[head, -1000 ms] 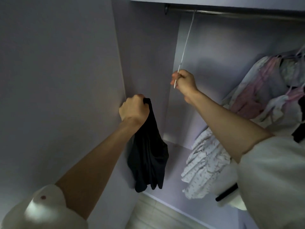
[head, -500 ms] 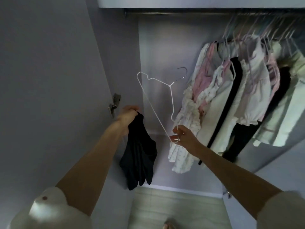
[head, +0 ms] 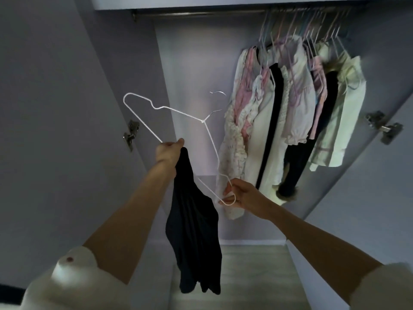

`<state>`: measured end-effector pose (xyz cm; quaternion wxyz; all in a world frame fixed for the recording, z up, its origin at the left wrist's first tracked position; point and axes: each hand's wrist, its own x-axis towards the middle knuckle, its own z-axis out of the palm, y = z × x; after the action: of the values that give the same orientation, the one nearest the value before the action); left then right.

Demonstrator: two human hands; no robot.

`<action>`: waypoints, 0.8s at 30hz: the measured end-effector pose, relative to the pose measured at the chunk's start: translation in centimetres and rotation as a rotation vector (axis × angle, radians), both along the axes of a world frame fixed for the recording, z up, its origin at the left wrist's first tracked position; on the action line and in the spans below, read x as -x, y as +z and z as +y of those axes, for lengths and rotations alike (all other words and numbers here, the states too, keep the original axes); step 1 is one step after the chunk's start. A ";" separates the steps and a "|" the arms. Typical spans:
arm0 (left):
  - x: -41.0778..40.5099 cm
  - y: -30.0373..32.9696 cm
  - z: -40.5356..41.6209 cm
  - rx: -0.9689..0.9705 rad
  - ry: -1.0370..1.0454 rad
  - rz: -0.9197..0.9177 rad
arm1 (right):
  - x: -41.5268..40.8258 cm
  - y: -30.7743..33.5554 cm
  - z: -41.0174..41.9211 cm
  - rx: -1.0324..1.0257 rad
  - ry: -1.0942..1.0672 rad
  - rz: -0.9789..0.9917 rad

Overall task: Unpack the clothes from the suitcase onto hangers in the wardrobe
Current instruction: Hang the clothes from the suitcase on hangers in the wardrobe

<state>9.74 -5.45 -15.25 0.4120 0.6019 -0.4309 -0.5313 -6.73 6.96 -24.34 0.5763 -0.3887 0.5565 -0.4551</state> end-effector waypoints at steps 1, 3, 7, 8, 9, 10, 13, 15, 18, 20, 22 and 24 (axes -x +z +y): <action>0.1 0.1 0.2 0.000 0.023 -0.006 | 0.2 0.2 0.1 0.011 -0.019 -0.001; 0.2 0.0 0.6 0.006 0.051 -0.008 | 0.8 0.9 0.3 0.046 -0.045 -0.023; 0.7 0.5 1.9 0.066 -0.096 0.022 | 1.9 2.7 0.3 0.144 -0.036 -0.047; 1.0 1.0 2.4 0.085 -0.146 0.031 | 2.0 3.1 0.2 0.161 -0.026 -0.045; 1.2 1.4 2.7 0.118 -0.184 0.040 | 2.1 3.4 0.2 0.170 -0.017 -0.040; 1.4 1.8 2.9 0.170 -0.210 0.037 | 2.2 3.5 0.1 0.168 -0.008 -0.029; 1.7 3.0 3.0 0.386 -0.271 -0.121 | 2.5 3.8 0.2 0.151 0.037 0.051; 1.7 3.8 3.2 0.488 -0.283 -0.204 | 2.7 4.3 0.1 0.154 0.083 0.126; 1.4 4.9 3.4 0.586 -0.296 -0.228 | 2.8 6.6 -0.6 0.185 0.034 0.091; 1.2 5.4 3.4 0.624 -0.321 -0.264 | 2.6 9.0 -1.4 0.244 -0.050 0.010; 1.2 5.6 3.5 0.645 -0.352 -0.316 | 2.0 11.3 -2.1 0.294 -0.083 -0.101; 1.2 5.8 3.7 0.651 -0.350 -0.354 | 1.3 13.2 -2.7 0.326 -0.117 -0.246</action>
<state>8.50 -1.72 -9.43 0.4040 0.4397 -0.7366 -0.3175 -7.99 4.31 -11.19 0.5420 -0.3854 0.4226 -0.6157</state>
